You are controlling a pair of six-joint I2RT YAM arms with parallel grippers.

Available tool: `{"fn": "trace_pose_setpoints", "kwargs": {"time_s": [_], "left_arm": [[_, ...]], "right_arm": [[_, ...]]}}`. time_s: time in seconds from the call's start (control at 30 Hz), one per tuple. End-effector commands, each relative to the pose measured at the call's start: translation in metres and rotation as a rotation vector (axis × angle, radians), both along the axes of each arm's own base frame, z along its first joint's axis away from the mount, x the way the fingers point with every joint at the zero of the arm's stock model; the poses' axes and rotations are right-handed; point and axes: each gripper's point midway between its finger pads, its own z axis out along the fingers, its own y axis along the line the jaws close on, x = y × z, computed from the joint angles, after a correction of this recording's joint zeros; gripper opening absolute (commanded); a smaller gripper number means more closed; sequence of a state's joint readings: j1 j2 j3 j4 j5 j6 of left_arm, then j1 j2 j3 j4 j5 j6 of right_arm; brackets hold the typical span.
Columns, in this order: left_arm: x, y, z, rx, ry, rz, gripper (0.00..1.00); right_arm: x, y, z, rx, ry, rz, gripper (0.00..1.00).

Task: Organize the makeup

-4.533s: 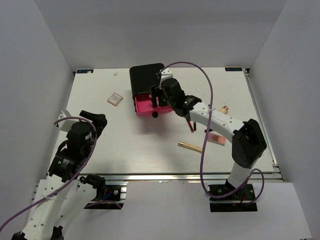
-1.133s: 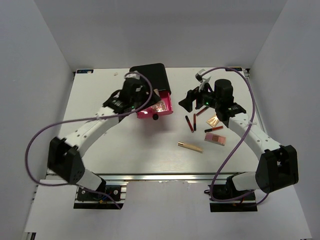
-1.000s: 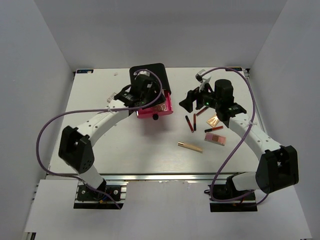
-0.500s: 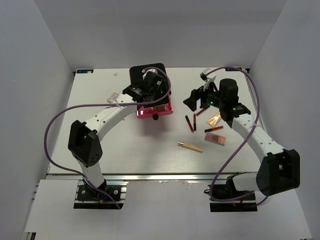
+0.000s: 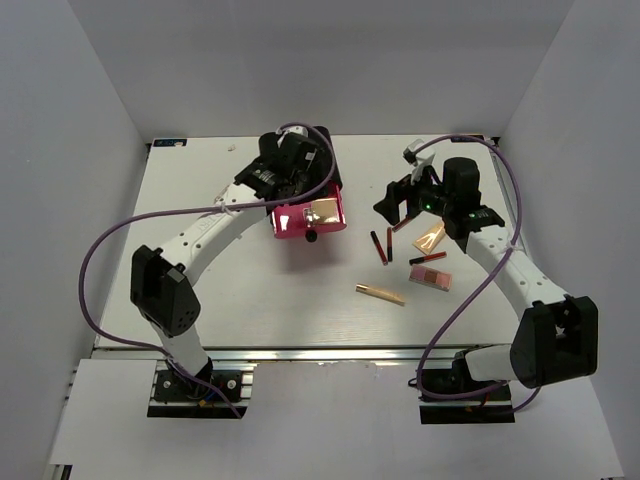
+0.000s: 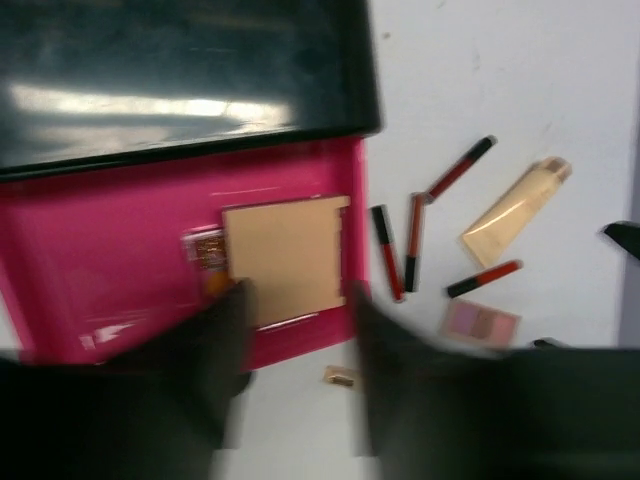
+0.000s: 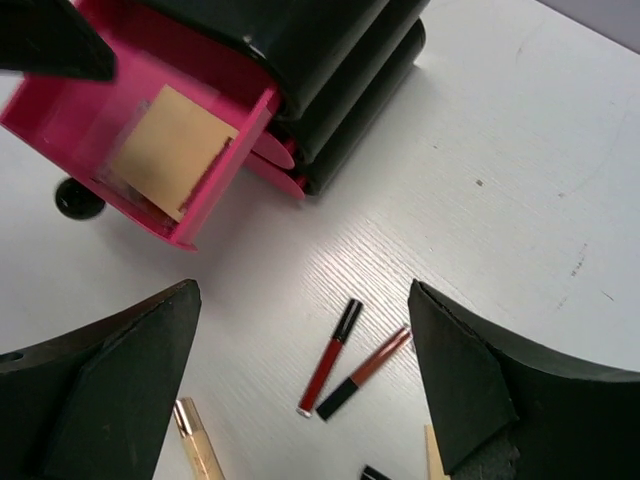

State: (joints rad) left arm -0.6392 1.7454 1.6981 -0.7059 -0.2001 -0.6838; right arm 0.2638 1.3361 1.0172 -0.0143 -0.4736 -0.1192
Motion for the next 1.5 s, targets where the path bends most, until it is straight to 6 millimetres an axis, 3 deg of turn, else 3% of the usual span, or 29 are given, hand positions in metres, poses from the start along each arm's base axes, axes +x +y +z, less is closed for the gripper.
{"fn": "trace_pose_setpoints", "kwargs": {"time_s": [0.0,0.03,0.07,0.1,0.13,0.17,0.2,0.23,0.27,0.33,0.37,0.4,0.47,0.5,0.53,0.57,0.6,0.63,0.67,0.7,0.77,0.83,0.97,1.0,1.23,1.37,1.43,1.47], "left_arm": [[-0.006,0.035,0.031,-0.027,-0.050,0.086,0.38],[-0.004,0.048,0.032,-0.048,-0.042,0.143,0.23],[0.002,0.083,0.046,-0.081,-0.063,0.229,0.12],[0.004,0.096,0.051,-0.138,-0.068,0.250,0.04],[0.001,0.116,0.029,-0.163,-0.018,0.301,0.03],[0.009,0.156,0.028,-0.203,-0.027,0.387,0.04],[0.007,0.160,0.048,-0.301,-0.081,0.345,0.11],[0.005,0.170,0.043,-0.327,-0.075,0.335,0.41],[0.006,0.194,0.027,-0.328,-0.055,0.384,0.58],[0.008,0.208,0.003,-0.306,0.006,0.399,0.86],[0.012,0.221,-0.006,-0.291,0.034,0.426,0.90],[0.016,0.225,-0.035,-0.256,0.119,0.439,0.93],[0.030,0.232,-0.049,-0.234,0.151,0.456,0.98],[0.034,0.235,-0.060,-0.214,0.181,0.469,0.98],[0.044,0.238,-0.087,-0.184,0.239,0.487,0.98],[0.051,0.240,-0.095,-0.168,0.254,0.495,0.98],[0.062,0.243,-0.093,-0.155,0.260,0.506,0.98],[0.072,0.244,-0.122,-0.133,0.322,0.517,0.98],[0.079,0.246,-0.129,-0.121,0.338,0.525,0.98],[0.092,0.246,-0.123,-0.120,0.327,0.528,0.98],[0.102,0.246,-0.143,-0.119,0.367,0.541,0.98],[0.112,0.245,-0.142,-0.137,0.351,0.549,0.98],[0.112,0.252,-0.141,-0.141,0.344,0.568,0.98],[0.110,0.265,-0.143,-0.140,0.348,0.592,0.98],[0.087,0.274,-0.140,-0.157,0.343,0.613,0.98],[0.077,0.279,-0.138,-0.161,0.335,0.629,0.98],[0.073,0.284,-0.133,-0.160,0.325,0.639,0.98],[0.070,0.286,-0.135,-0.161,0.328,0.642,0.98]], "right_arm": [[0.011,-0.015,0.002,-0.066,-0.033,-0.018,0.88],[0.007,-0.023,-0.010,-0.111,0.009,-0.013,0.86],[0.005,-0.030,-0.017,-0.153,0.018,0.010,0.84],[0.005,-0.043,-0.021,-0.175,0.030,0.051,0.77],[-0.011,-0.056,-0.039,-0.264,0.064,0.131,0.73],[-0.018,-0.061,-0.043,-0.281,0.071,0.185,0.69],[-0.020,-0.076,-0.046,-0.308,0.080,0.200,0.65],[-0.025,-0.083,-0.050,-0.380,0.033,0.275,0.62],[-0.045,-0.090,-0.063,-0.407,0.112,0.313,0.59],[-0.060,-0.100,-0.076,-0.463,0.153,0.359,0.51],[-0.070,-0.105,-0.085,-0.495,0.193,0.383,0.49],[-0.079,-0.107,-0.094,-0.503,0.230,0.396,0.51],[-0.090,-0.112,-0.105,-0.514,0.301,0.399,0.62],[-0.093,-0.114,-0.109,-0.519,0.320,0.389,0.78],[-0.093,-0.115,-0.112,-0.522,0.335,0.373,0.83],[-0.098,-0.117,-0.120,-0.523,0.361,0.362,0.88],[-0.095,-0.120,-0.124,-0.536,0.362,0.327,0.89],[-0.094,-0.122,-0.128,-0.543,0.366,0.313,0.89],[-0.098,-0.126,-0.136,-0.560,0.386,0.300,0.89],[-0.098,-0.128,-0.139,-0.565,0.392,0.286,0.89],[-0.095,-0.132,-0.148,-0.586,0.399,0.275,0.89],[-0.093,-0.133,-0.156,-0.595,0.400,0.280,0.89],[-0.090,-0.136,-0.175,-0.612,0.442,0.295,0.89],[-0.089,-0.137,-0.177,-0.616,0.449,0.296,0.89],[-0.090,-0.145,-0.212,-0.711,0.446,0.279,0.86],[-0.087,-0.148,-0.221,-0.777,0.395,0.278,0.76],[-0.096,-0.153,-0.229,-0.818,0.391,0.284,0.71],[-0.098,-0.153,-0.230,-0.835,0.374,0.301,0.61]]}}
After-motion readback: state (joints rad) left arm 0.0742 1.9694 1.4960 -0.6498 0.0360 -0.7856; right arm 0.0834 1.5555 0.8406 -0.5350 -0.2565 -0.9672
